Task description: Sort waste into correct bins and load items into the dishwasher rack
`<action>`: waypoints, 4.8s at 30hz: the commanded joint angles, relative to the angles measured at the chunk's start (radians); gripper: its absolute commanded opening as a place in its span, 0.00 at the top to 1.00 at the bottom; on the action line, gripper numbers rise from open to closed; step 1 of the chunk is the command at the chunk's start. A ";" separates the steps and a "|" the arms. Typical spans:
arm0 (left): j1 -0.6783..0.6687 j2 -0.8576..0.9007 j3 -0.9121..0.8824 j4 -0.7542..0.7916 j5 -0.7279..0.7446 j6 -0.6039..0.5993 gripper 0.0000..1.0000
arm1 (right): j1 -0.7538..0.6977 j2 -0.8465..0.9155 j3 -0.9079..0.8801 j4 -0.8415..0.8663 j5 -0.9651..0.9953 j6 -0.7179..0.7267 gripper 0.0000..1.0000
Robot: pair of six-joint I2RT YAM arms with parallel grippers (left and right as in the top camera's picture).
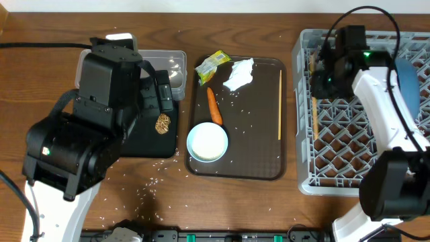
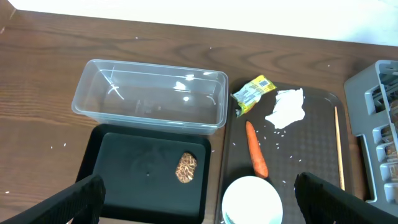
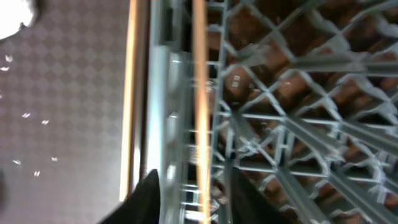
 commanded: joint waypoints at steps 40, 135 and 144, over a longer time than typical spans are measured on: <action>0.005 -0.001 0.022 -0.001 -0.012 0.017 0.02 | 0.296 0.364 0.003 0.143 0.108 0.360 0.87; -0.031 1.054 -0.002 0.712 0.223 0.533 0.10 | -0.120 -0.642 0.036 -0.137 0.026 0.303 0.01; -0.038 0.993 0.007 0.700 0.224 0.523 0.85 | -0.120 -0.642 0.036 -0.139 0.026 0.303 0.01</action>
